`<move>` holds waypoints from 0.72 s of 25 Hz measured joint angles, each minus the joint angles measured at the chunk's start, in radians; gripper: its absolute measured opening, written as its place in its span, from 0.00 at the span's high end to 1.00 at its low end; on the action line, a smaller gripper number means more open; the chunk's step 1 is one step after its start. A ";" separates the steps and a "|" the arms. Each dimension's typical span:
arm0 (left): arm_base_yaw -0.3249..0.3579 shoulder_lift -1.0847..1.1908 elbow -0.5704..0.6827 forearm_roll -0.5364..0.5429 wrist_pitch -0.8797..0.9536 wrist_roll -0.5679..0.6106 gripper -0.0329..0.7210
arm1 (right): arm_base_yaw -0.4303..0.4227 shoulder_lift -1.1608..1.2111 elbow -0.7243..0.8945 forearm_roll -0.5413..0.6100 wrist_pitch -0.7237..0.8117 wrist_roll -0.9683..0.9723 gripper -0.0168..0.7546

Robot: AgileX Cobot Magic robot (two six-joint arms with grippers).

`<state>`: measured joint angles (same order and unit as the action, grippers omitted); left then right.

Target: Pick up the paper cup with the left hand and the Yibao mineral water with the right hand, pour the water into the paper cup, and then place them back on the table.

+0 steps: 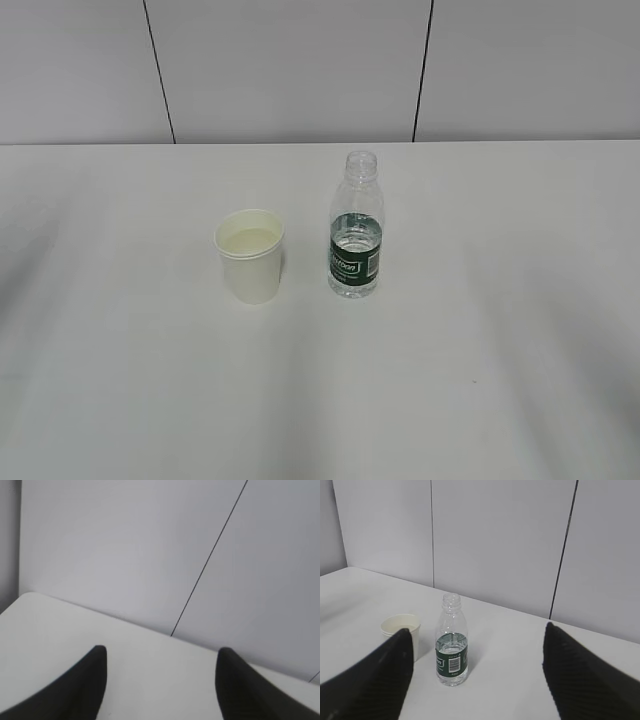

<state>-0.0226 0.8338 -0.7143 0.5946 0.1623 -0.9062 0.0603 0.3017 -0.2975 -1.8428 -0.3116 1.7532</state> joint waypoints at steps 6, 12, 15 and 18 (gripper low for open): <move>0.000 -0.010 0.000 -0.284 0.149 0.449 0.34 | 0.000 0.000 0.000 0.000 0.000 0.000 0.21; 0.000 -0.093 0.000 -0.426 0.366 0.758 0.34 | 0.000 0.000 0.000 0.000 0.000 0.000 0.21; 0.000 -0.165 0.000 -0.452 0.471 0.837 0.34 | 0.000 0.000 0.000 0.000 0.000 0.000 0.21; 0.000 -0.253 0.000 -0.499 0.591 0.906 0.34 | 0.000 0.000 0.000 0.000 0.000 0.000 0.21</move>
<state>-0.0226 0.5810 -0.7143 0.0953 0.7533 0.0000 0.0603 0.3017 -0.2975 -1.8428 -0.3116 1.7532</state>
